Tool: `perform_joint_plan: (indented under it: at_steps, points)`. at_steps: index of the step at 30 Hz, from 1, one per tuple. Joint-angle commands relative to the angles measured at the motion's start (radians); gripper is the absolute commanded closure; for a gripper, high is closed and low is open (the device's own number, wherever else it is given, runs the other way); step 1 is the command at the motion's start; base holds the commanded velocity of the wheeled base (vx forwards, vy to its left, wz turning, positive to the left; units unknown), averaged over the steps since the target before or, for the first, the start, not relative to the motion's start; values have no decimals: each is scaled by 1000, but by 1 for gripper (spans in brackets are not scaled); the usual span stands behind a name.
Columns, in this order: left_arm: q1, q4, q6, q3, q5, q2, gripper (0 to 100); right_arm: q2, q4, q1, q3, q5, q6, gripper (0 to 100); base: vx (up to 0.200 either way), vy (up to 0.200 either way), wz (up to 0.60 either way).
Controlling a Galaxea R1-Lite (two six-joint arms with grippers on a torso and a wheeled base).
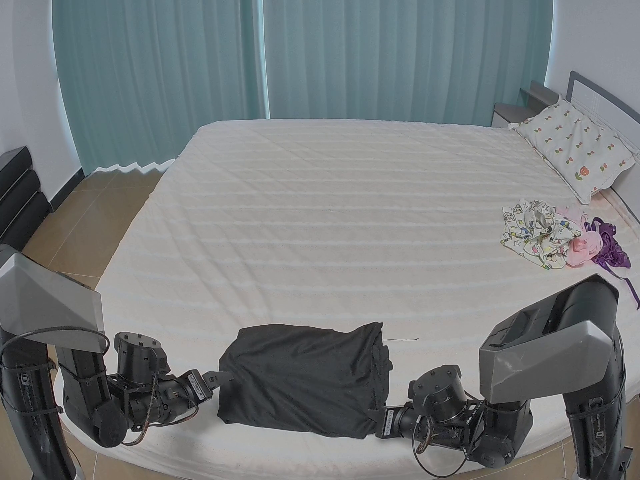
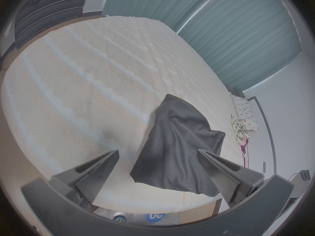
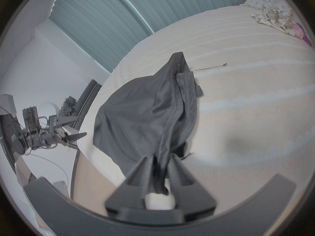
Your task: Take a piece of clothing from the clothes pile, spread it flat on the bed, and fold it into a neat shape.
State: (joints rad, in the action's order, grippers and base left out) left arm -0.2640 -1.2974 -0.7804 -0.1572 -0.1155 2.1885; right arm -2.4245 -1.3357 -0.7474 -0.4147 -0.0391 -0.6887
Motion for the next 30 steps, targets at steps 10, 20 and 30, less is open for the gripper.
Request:
perform_joint_plan:
  at_steps: [10, 20, 30]
  points:
    - [6, 0, 1, 1, 0, 4, 0, 35, -2, 0, 99, -2, 49, 100, 0, 0, 0]
    - [8, 0, 0, 1, -1, 5, 0, 119, -25, 49, 111, 1, 57, 0, 0, 0, 0]
    - [8, 0, -2, 2, -1, 7, 0, 59, 194, 218, -288, 2, 26, 0, 0, 0, 0]
